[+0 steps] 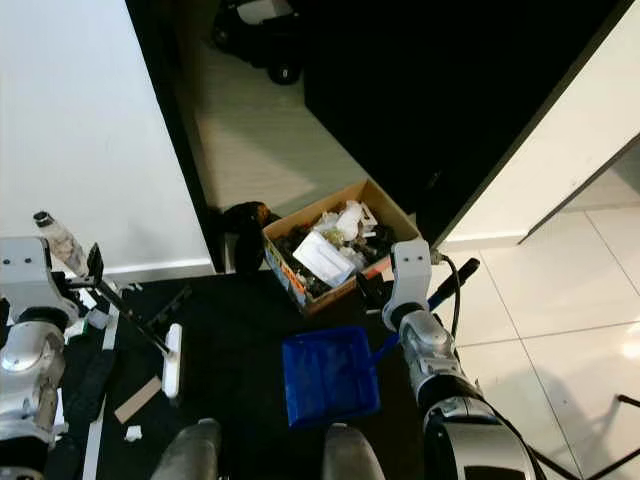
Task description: Sweep floor
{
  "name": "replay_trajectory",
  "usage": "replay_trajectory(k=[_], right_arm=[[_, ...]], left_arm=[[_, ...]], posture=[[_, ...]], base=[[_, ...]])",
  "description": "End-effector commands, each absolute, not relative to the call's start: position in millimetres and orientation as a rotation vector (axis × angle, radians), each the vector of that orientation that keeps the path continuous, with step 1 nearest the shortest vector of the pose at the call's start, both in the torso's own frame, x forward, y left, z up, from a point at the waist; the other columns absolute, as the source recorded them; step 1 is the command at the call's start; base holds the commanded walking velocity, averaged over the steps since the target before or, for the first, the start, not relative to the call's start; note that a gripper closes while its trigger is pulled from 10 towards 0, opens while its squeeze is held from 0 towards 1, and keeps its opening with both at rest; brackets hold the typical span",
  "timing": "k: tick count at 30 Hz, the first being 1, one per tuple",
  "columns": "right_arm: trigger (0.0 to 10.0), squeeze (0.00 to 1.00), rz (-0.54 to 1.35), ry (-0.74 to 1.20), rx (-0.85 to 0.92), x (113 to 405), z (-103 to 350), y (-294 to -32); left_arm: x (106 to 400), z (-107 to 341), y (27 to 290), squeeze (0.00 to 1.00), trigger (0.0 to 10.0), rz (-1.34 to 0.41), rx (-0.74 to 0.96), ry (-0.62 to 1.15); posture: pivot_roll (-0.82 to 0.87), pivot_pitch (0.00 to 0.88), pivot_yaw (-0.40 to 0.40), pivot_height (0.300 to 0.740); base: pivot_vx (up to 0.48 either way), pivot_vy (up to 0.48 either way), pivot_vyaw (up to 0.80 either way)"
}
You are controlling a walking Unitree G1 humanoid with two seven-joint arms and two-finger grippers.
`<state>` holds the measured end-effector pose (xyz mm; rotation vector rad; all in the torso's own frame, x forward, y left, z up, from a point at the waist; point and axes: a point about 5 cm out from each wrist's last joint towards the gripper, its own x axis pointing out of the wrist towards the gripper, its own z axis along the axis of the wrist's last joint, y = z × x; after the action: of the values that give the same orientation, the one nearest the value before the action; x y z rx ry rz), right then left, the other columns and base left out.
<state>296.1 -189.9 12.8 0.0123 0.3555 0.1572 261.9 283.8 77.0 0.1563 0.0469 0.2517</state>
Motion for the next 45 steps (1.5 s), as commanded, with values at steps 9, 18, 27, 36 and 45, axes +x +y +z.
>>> replay_trajectory(k=[9, 18, 27, 36, 45], right_arm=[[10.0, 0.00, 0.149, 0.388, 0.001, 293, 9, -195], [10.0, 0.00, 0.152, 0.388, -0.006, 294, 10, -196], [10.0, 0.00, 0.149, 0.383, -0.006, 294, 10, -197], [10.0, 0.00, 0.148, 0.388, -0.004, 291, 8, -197], [10.0, 0.00, 0.148, 0.389, -0.003, 291, 7, -196]], left_arm=[[266, 75, 295, 0.00, 10.0, 0.259, 0.162, 0.063], [279, 77, 295, 0.00, 10.0, 0.247, 0.149, 0.067], [292, 83, 297, 0.00, 10.0, 0.226, 0.168, 0.062], [297, 88, 303, 0.00, 10.0, 0.221, 0.201, 0.058], [296, 86, 306, 0.00, 4.1, 0.237, 0.198, 0.065]], posture=[[0.00, 0.083, -0.096, 0.740], [-0.01, 0.086, -0.102, 0.740], [-0.02, 0.089, -0.099, 0.740], [-0.02, 0.091, -0.095, 0.740], [-0.02, 0.091, -0.093, 0.740]], base=[[0.000, 0.000, 0.00], [0.000, 0.000, 0.00], [0.000, 0.000, 0.00], [0.000, 0.000, 0.00], [0.000, 0.000, 0.00]])
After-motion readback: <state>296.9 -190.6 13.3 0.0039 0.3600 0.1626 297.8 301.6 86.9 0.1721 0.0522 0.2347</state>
